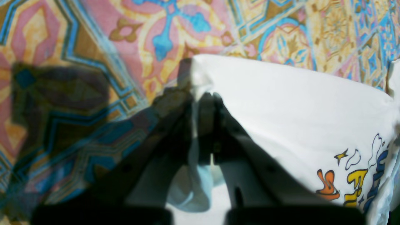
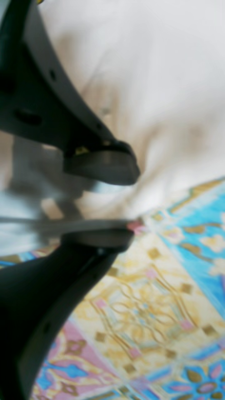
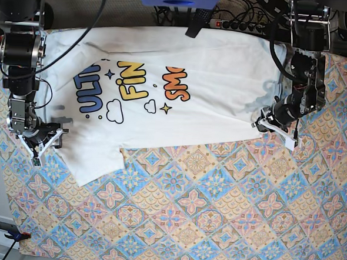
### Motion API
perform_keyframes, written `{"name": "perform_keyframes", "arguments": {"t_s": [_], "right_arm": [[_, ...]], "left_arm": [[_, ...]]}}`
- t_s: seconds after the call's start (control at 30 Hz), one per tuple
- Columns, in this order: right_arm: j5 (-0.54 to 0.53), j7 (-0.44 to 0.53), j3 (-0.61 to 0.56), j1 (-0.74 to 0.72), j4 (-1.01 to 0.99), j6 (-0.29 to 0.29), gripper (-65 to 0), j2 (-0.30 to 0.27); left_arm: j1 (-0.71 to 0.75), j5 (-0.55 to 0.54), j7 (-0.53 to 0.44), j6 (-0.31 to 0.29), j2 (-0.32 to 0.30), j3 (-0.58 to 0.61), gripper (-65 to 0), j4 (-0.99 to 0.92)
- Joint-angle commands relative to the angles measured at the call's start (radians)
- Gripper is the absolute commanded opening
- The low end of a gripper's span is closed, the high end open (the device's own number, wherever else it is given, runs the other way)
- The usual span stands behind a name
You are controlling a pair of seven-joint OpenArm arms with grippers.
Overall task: Fold the T-shirt properly
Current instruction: 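Grasp the opposite side edge with both grippers at sleeve and hem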
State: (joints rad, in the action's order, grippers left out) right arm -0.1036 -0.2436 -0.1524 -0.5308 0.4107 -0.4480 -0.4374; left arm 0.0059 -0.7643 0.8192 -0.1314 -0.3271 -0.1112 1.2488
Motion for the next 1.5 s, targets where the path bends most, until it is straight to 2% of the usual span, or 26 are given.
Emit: {"name": "perform_keyframes", "arguments": {"t_s": [0.0, 0.37, 0.53, 0.6, 0.8, 1.07, 1.2, 1.47], "right_arm": [[-0.006, 0.02, 0.004, -0.025, -0.002, 0.001, -39.4, -0.018], [-0.014, 0.097, 0.012, -0.025, -0.074, 0.004, -39.4, -0.057], [-0.006, 0.092, 0.178, -0.025, -0.074, 0.004, -39.3, -0.061], [-0.005, 0.088, 0.202, -0.025, -0.074, 0.004, -38.8, -0.061], [-0.006, 0.088, 0.141, -0.019, -0.069, 0.004, -34.1, -0.059], [-0.006, 0.088, 0.112, -0.018, -0.065, -0.001, -34.0, -0.053], [-0.006, 0.088, 0.075, 0.033, -0.062, -0.001, -34.0, -0.053], [-0.009, 0.053, 0.001, 0.082, 0.061, -0.002, -34.2, -0.051]], "left_arm": [[-0.014, -0.011, -0.014, -0.006, -0.011, -0.006, -65.0, 0.018], [-0.001, -0.011, -0.016, -0.006, -0.013, -0.006, -65.0, 0.036], [0.029, -0.008, -0.013, -0.006, -0.013, -0.006, -65.0, 0.127], [0.029, -0.01, -0.011, -0.006, -0.013, -0.006, -65.0, 0.128], [0.029, -0.01, -0.011, -0.006, -0.013, -0.006, -65.0, 0.13], [0.041, -0.008, -0.011, -0.006, -0.01, -0.046, -65.0, 0.13], [0.041, -0.007, -0.011, -0.006, -0.01, -0.054, -65.0, 0.127], [0.041, -0.004, -0.011, -0.006, -0.008, -0.054, -65.0, 0.125]]}}
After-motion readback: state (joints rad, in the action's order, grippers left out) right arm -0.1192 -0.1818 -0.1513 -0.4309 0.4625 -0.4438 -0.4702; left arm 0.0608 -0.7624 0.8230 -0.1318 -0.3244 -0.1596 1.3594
